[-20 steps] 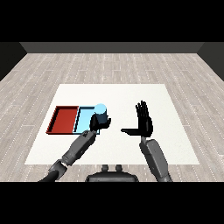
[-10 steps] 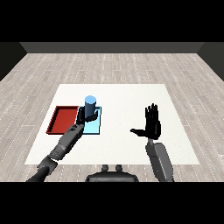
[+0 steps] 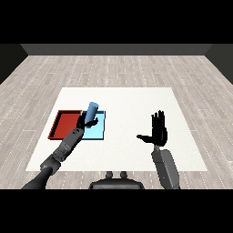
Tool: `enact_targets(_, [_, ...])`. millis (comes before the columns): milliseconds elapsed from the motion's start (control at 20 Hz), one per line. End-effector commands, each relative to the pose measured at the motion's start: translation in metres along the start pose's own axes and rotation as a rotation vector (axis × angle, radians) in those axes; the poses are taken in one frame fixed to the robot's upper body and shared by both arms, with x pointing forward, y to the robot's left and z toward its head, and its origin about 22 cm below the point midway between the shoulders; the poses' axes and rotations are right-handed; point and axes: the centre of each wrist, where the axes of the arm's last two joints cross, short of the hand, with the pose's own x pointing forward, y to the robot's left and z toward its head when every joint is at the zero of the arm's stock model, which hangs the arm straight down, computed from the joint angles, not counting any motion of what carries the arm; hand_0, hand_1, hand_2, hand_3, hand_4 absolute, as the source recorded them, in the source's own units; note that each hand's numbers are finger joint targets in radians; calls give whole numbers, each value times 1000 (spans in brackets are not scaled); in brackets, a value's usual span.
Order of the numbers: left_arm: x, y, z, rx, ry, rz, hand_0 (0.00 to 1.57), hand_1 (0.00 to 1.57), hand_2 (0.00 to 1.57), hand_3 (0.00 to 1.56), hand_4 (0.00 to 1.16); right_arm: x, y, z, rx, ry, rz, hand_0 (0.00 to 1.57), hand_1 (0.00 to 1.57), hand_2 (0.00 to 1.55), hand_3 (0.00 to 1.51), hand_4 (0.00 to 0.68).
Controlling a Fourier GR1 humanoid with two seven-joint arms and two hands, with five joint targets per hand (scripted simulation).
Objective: Pick the blue can and put it in the blue box
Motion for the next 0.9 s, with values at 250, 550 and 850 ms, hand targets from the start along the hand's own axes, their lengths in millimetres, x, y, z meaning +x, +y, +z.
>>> enact_targets(250, [-18,-22,0,6,340,-121,899,899,821,577,848,-17,-13,4,-27,22,-4,0,0,0,0,0])
enact_targets(550, [-45,-18,10,28,426,5,1170,1170,1021,0,686,-8,-26,-16,-34,16,31,0,0,0,0,0])
enact_targets(850, [-38,-16,5,-7,399,-94,0,0,0,0,0,-2,-23,-8,-31,6,15,0,0,0,0,0])
